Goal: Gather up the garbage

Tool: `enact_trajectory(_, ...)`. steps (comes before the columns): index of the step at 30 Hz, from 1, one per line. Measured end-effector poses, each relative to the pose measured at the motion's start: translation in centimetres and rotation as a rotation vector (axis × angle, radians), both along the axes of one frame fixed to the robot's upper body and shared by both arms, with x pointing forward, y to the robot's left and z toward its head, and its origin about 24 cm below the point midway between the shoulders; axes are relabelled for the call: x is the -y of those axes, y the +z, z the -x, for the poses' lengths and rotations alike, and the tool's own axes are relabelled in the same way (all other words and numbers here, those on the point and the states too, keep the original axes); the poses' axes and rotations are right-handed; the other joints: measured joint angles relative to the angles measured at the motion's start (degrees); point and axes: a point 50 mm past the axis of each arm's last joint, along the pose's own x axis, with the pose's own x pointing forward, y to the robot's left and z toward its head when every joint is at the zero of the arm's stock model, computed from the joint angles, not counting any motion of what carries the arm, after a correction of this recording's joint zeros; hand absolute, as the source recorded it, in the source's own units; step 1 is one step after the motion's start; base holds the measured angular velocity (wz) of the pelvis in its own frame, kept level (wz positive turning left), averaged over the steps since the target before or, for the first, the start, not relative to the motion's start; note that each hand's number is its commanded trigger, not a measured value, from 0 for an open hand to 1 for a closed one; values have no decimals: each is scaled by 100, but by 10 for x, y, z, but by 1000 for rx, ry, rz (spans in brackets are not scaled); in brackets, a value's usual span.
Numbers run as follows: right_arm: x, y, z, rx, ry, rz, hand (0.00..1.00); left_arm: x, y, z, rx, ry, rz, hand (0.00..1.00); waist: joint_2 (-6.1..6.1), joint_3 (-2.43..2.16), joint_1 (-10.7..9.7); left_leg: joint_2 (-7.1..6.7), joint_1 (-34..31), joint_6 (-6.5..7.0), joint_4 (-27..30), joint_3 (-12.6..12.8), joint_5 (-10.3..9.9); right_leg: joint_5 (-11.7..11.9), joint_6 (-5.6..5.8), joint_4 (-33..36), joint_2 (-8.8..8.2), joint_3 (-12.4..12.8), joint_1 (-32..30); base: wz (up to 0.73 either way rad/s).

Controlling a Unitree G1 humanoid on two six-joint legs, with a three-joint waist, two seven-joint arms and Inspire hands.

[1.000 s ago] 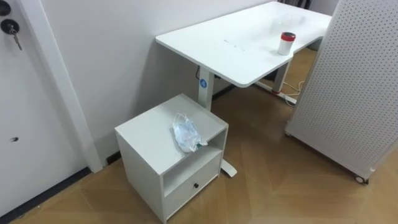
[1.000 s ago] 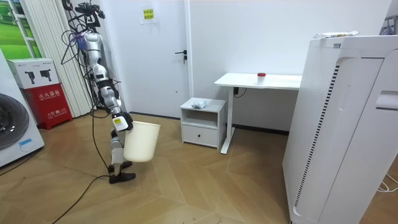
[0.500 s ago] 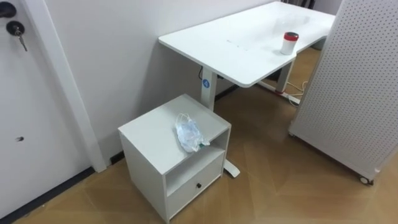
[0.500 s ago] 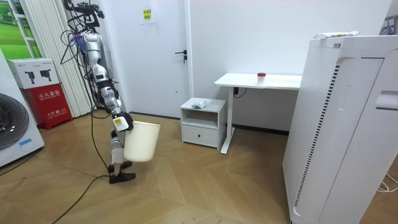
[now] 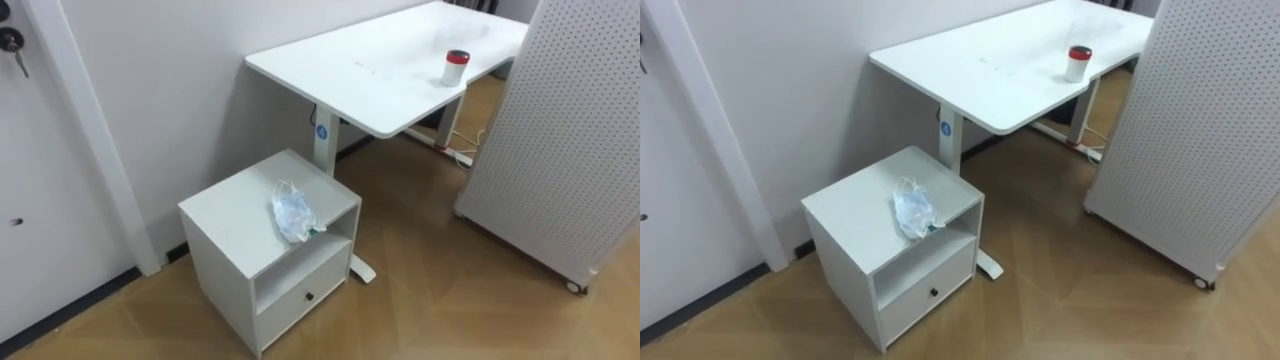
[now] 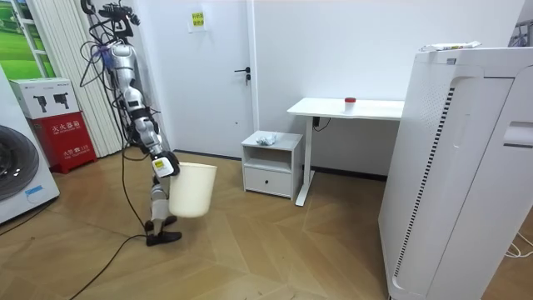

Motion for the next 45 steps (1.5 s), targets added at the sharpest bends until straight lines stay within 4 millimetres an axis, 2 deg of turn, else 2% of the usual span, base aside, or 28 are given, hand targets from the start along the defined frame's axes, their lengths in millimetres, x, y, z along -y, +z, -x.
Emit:
enact_trajectory(1, 0, 0, 1, -2, -15, -3, 100, -1, 0, -1, -2, -3, -2, 0, -54, 45, -69, 39, -506, -240, 1045, 75, 205, -130, -56, 16, -14, 92, -5, 36)
enact_trajectory(2, 2, 0, 2, -9, -29, 1, 100, 1, 0, 3, -9, -3, 4, 0, -134, 64, -6, -11, -992, -267, 1514, -14, 242, -247, -70, 178, -70, 302, 40, 24)
enact_trajectory(3, 5, 1, 5, -18, -35, 9, 100, 3, -1, 2, -8, -9, 11, 0, -113, 44, 28, -23, -1129, -199, 1312, -61, 187, -281, -77, 205, -70, 385, 47, -6)
enact_trajectory(4, 11, 2, 13, -40, -47, 24, 100, 5, -1, 8, -20, -7, 27, 0, -76, 29, 92, -19, -1347, -235, 688, -48, 251, -347, -75, 231, -64, 451, 69, -15)
enact_trajectory(5, 13, 3, 14, -46, -45, 30, 100, 4, -1, 17, -39, 6, 27, 0, -57, 26, 114, -13, -1515, -359, 35, -52, 474, -445, -64, 317, -69, 494, 121, -19)
enact_trajectory(6, 14, 3, 16, -52, -40, 34, 100, 3, -1, 22, -50, 11, 24, 0, -39, 17, 125, -11, -1569, -378, -299, -59, 628, -507, -64, 372, -71, 538, 135, -38)
enact_trajectory(8, 18, 4, 21, -74, -12, 52, 100, 2, 1, 37, -79, 41, 21, 0, -8, 18, 197, 1, -1570, -305, -1061, -105, 1492, -800, -22, 645, -137, 736, 199, -58)
enact_trajectory(9, 19, 4, 21, -74, -11, 57, 100, 2, 1, 39, -79, 47, 20, 0, -9, 10, 199, -13, -1545, -286, -1054, -101, 1638, -848, 4, 654, -159, 750, 231, -46)
enact_trajectory(10, 19, 4, 24, -77, -13, 63, 100, 1, 1, 38, -65, 57, 19, 0, -44, -46, 192, -12, -1517, -171, -984, 13, 1792, -913, 85, 656, -199, 815, 254, -35)
enact_trajectory(12, 21, 5, 26, -80, -13, 75, 100, 1, 1, 34, -41, 55, 22, 0, -83, -59, 201, -13, -1511, -56, -714, 172, 1774, -966, 149, 627, -315, 796, 368, -33)
enact_trajectory(14, 22, 5, 30, -95, -10, 86, 100, 1, 1, 26, -3, 48, 25, 0, -140, -59, 137, -88, -1498, 86, -222, 317, 1424, -1044, 247, 407, -448, 788, 674, -16)
enact_trajectory(18, 23, 6, 22, -75, 24, 98, 100, 1, 0, 3, 68, 25, 31, 0, -147, -41, 159, -56, -1561, 144, 365, 544, 850, -1136, 361, 528, -634, 876, 756, -27)
enact_trajectory(21, 22, 7, 8, -43, 42, 104, 100, 0, 1, -18, 124, 5, 31, 0, -198, -29, 206, -110, -1450, 200, 504, 659, 472, -1164, 461, 1497, -795, 831, 458, -16)
enact_trajectory(22, 22, 8, 0, -18, 48, 111, 100, 1, 2, -27, 157, 1, 37, 0, -207, -25, 233, -125, -1398, 238, 551, 711, 361, -1046, 676, 2132, -960, 684, 177, -12)
enact_trajectory(23, 21, 8, -8, 3, 52, 115, 100, 0, 3, -34, 186, -3, 34, 0, -228, -22, 241, -165, -1331, 260, 566, 729, 261, -839, 792, 2651, -1085, 499, -42, -8)
enact_trajectory(24, 21, 9, -12, 13, 58, 115, 100, 0, 3, -37, 196, -2, 30, 0, -242, -20, 249, -183, -1289, 275, 565, 734, 215, -712, 788, 2879, -1144, 437, -131, -3)
enact_trajectory(26, 19, 9, -21, 35, 86, 117, 100, 0, 5, -47, 225, -18, 21, 0, -218, -10, 281, -190, -1139, 311, 507, 728, 100, -139, 743, 3444, -1242, 323, -383, -3)
enact_trajectory(27, 17, 10, -28, 52, 101, 116, 100, -1, 6, -51, 240, -24, 14, 0, -158, -4, 347, -184, -1011, 320, 369, 688, 57, 336, 678, 3774, -1272, 269, -592, -13)
enact_trajectory(28, 16, 10, -31, 61, 118, 117, 100, -2, 7, -57, 260, -44, 4, 0, -107, -39, 407, -151, -920, 323, 239, 637, 38, 276, 634, 4007, -1261, 217, -881, -13)
enact_trajectory(29, 15, 12, -39, 90, 127, 115, 100, -4, 9, -62, 280, -50, -11, 0, -45, 29, 407, -84, -824, 308, 111, 600, 42, -85, 603, 3959, -1187, 165, -1157, -6)
enact_trajectory(30, 15, 13, -42, 109, 127, 113, 100, -4, 9, -64, 287, -51, -15, 0, -28, 52, 405, -59, -767, 303, 45, 586, 46, -220, 599, 3837, -1125, 141, -1291, 8)
enact_trajectory(32, 12, 13, -46, 130, 147, 108, 100, -4, 10, -65, 303, -52, -23, 0, 17, 63, 365, -1, -533, 253, -238, 459, 73, -376, 558, 2642, -908, 105, -1593, 27)
enact_trajectory(33, 11, 13, -46, 131, 153, 108, 100, -3, 10, -65, 303, -55, -22, 0, 14, 63, 350, 0, -451, 236, -320, 442, 83, -348, 531, 2167, -888, 66, -1587, 30)
enact_trajectory(34, 10, 13, -45, 131, 159, 106, 100, -2, 9, -64, 303, -54, -20, 0, -22, 35, 353, -4, -303, 192, -482, 456, 85, -118, 502, 1196, -833, 44, -1553, 30)
enact_trajectory(35, 9, 12, -43, 129, 159, 104, 100, -1, 8, -60, 299, -49, -19, 0, -2, 21, 330, 42, -171, 114, -540, 345, 60, 423, 489, 823, -735, 17, -1495, 28)
enact_trajectory(37, 7, 10, -39, 126, 163, 98, 100, 0, 8, -58, 309, -41, -24, 0, 71, -50, 336, 125, 5, 15, -723, 283, 117, 556, 441, 336, -542, -93, -1140, 15)
enact_trajectory(43, -1, 8, -37, 119, 228, 92, 100, -2, 12, -59, 370, 0, -72, 0, 119, -36, 326, 202, 452, -179, -1285, 166, 238, 616, 400, -326, -317, -51, -574, -1)
enact_trajectory(45, -2, 8, -42, 136, 242, 90, 100, -2, 14, -68, 416, 6, -80, 0, 88, -19, 260, 203, 338, -207, -1102, 195, 256, 620, 393, -350, -341, 50, -555, 23)
